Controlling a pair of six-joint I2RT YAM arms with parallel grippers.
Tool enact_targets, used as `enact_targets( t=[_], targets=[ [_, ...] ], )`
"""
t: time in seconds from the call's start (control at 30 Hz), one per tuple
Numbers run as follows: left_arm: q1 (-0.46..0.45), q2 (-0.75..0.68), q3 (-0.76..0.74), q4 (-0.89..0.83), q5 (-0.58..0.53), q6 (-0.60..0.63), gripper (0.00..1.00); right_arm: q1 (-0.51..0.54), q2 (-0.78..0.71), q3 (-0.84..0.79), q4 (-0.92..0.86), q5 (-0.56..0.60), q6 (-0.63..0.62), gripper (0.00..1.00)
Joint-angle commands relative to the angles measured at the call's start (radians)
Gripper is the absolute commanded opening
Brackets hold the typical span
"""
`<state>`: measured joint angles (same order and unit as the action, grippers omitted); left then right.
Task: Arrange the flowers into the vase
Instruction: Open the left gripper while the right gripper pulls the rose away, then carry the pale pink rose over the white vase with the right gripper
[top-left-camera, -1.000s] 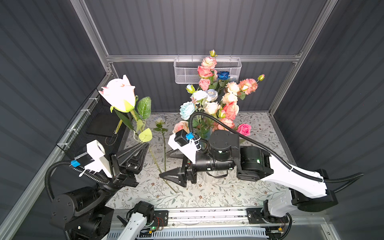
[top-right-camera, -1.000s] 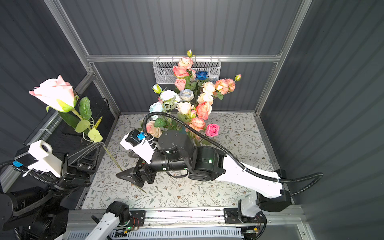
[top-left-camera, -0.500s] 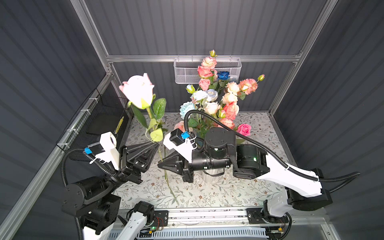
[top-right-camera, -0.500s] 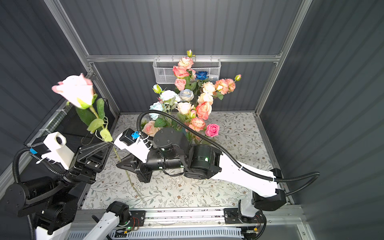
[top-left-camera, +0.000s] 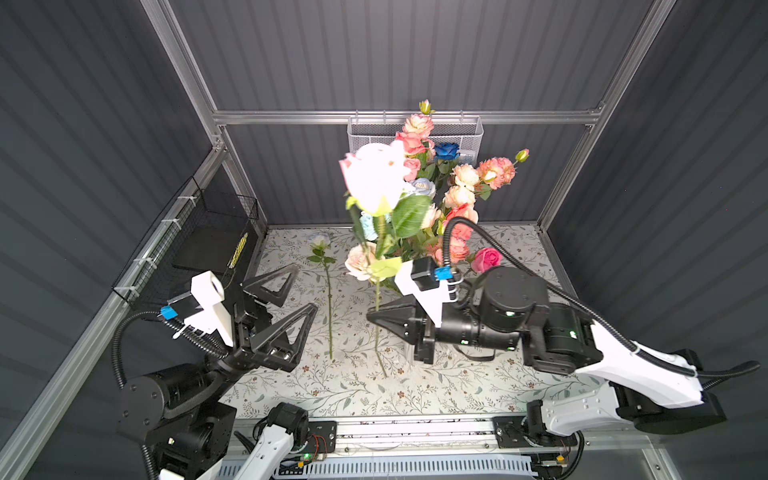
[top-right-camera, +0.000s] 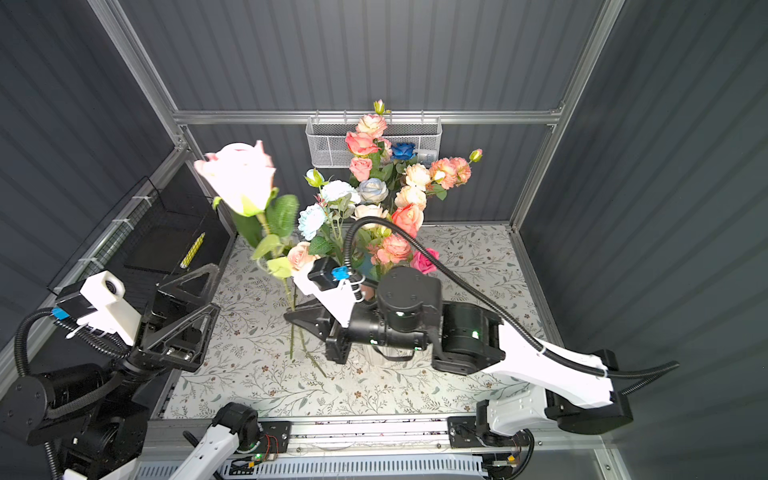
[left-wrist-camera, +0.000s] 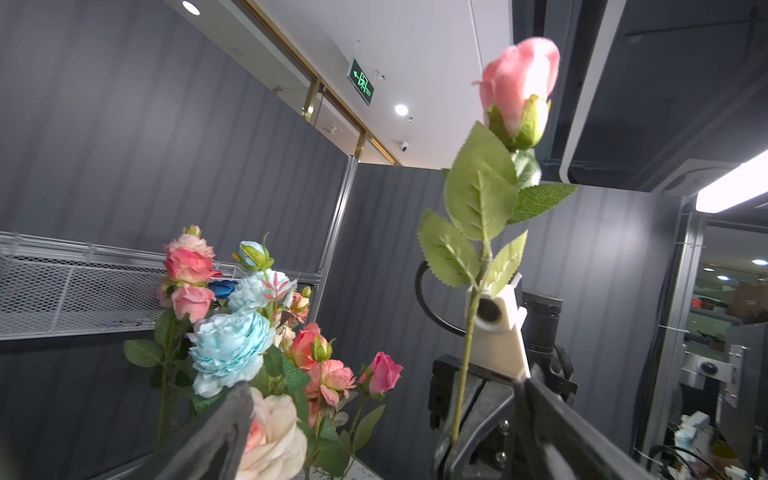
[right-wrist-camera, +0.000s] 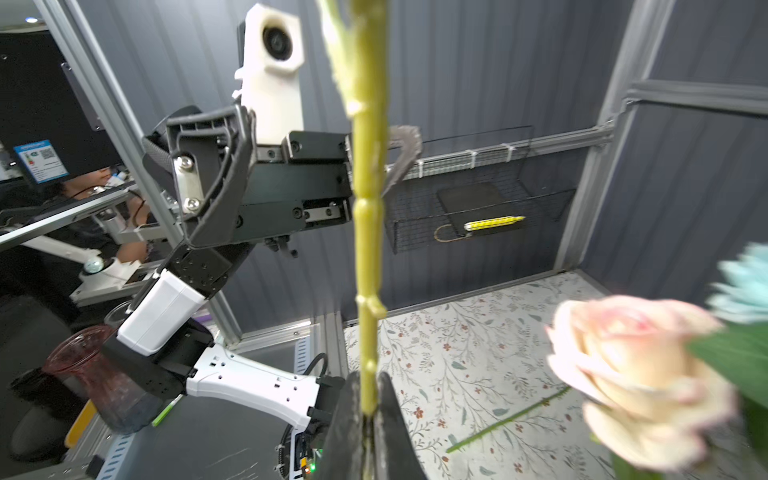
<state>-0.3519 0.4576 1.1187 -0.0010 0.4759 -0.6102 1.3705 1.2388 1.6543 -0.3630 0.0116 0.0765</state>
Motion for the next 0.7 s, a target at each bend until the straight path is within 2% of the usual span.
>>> enact_targets(
  t=[0.0,0.1,0.23,0.43,0.67],
  targets=[
    [0.007,-0.031,-0.028,-0.135,-0.136,0.101,1.0,-0.004,-0.096,-0.043,0.055,0.164,-0.067,0.0],
    [0.007,-0.036,-0.071,-0.201,-0.209,0.114,1.0,-0.005,-0.175,-0.074,0.08,0.232,-0.109,0.0],
    [0.007,-0.038,-0.111,-0.264,-0.244,0.118,1.0,-0.015,-0.223,-0.109,0.097,0.315,-0.157,0.0],
    [0.007,-0.049,-0.121,-0.313,-0.271,0.132,1.0,-0.113,-0.279,-0.232,0.206,0.314,-0.169,0.0],
    [0.007,-0.043,-0.138,-0.312,-0.279,0.126,1.0,-0.203,-0.263,-0.327,0.284,0.294,-0.163,0.0]
  ],
)
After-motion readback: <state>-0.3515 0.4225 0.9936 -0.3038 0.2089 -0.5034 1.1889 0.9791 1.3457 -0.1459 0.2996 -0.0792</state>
